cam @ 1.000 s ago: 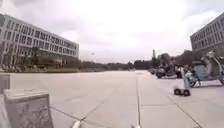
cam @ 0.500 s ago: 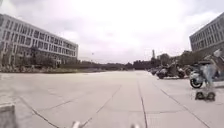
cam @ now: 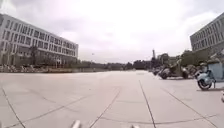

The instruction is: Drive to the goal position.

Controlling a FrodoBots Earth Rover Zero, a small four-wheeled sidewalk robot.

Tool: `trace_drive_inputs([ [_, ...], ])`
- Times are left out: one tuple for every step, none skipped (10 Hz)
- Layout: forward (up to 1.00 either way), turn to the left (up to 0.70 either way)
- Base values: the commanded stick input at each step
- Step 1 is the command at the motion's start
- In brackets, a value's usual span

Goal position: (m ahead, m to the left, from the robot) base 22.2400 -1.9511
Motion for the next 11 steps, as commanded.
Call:
trace_drive_inputs([
  [0.7,0.0],
  [0.7,0.0],
  [0.7,0.0],
  [0.7,0.0],
  [0.7,0.0],
  [0.7,0.0],
  [0.7,0.0],
  [0.7,0.0],
  [0.7,0.0],
  [0.7,0.0],
  [0.7,0.0],
])
